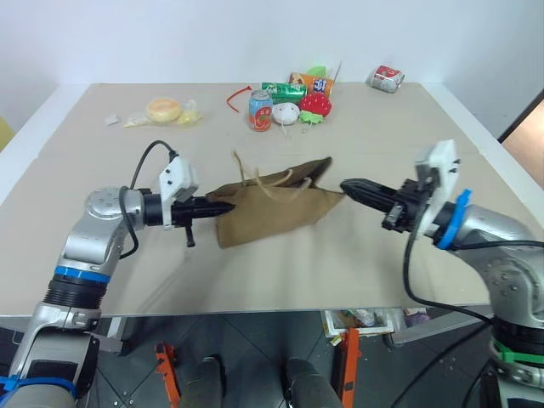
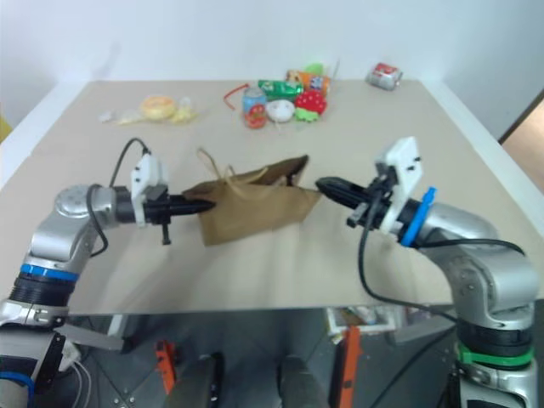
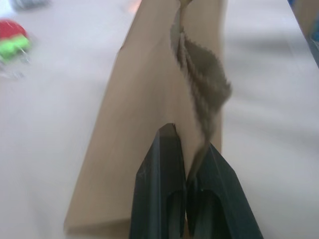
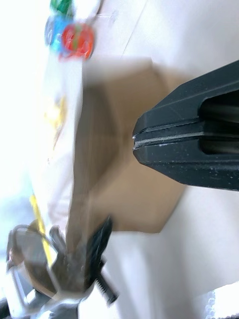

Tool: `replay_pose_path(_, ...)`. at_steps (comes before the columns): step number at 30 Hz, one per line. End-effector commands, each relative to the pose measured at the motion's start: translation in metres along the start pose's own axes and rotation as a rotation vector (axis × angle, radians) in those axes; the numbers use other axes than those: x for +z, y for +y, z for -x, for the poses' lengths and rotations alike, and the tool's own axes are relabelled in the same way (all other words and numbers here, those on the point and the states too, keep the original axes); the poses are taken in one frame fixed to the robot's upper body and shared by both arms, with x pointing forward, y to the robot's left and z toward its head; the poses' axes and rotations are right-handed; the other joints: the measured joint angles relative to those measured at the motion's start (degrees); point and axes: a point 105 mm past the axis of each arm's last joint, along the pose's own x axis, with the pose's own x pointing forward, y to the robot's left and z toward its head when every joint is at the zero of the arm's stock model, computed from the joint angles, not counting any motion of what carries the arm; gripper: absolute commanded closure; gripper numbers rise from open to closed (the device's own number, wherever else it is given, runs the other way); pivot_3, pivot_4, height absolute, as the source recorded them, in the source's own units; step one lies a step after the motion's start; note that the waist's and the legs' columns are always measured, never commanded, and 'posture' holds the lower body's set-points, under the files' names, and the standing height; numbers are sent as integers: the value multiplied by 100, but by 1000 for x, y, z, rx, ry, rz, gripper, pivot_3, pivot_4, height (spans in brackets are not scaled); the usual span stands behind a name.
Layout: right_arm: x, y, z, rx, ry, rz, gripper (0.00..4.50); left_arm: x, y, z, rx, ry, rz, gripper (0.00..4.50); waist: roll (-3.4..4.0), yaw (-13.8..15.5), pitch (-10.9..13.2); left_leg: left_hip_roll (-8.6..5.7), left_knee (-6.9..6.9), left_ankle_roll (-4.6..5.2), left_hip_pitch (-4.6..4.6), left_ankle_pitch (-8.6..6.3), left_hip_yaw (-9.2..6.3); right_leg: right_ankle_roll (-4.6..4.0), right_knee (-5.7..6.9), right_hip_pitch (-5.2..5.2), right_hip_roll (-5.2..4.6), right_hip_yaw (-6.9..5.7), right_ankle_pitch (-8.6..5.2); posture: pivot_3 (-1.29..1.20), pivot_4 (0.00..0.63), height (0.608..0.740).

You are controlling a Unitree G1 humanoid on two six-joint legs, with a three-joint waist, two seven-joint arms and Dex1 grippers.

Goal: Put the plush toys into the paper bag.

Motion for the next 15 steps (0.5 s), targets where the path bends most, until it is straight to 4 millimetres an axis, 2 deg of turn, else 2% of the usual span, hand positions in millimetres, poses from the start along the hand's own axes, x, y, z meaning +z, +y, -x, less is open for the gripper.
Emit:
replay_pose_path(1, 18, 0, 35, -16, 16, 62, 4500, -1, 12, 23, -125, -11, -71, 4423, -1, 4, 0, -1, -1, 0, -1, 0, -1, 0, 0, 0, 1, -2, -1, 0, 150, 740)
replay_pose_path(5, 20, 13, 47, 33, 32, 48, 4500, -2, 20, 26, -172, -13, -47, 4423, -1, 3, 0, -1, 0, 1, -1, 0, -1, 1, -1, 1, -1, -1, -3, 0, 150, 740)
replay_pose_path(10, 11, 40, 48, 144, 79, 25, 4500, 2, 23, 21, -227, -40, -26, 4423, -1, 0, 0, -2, 0, 3, -4, 2, -2, 3, 0, 0, 0, -1, -3, 0, 150, 740)
replay_pose_path(15, 7, 45, 42, 146, 77, 7, 4500, -1, 29, 17, -218, -29, -23, 4423, -1, -1, 0, 0, 1, 5, -4, 3, -6, 4, 1, 1, 3, -4, -2, 0, 150, 740)
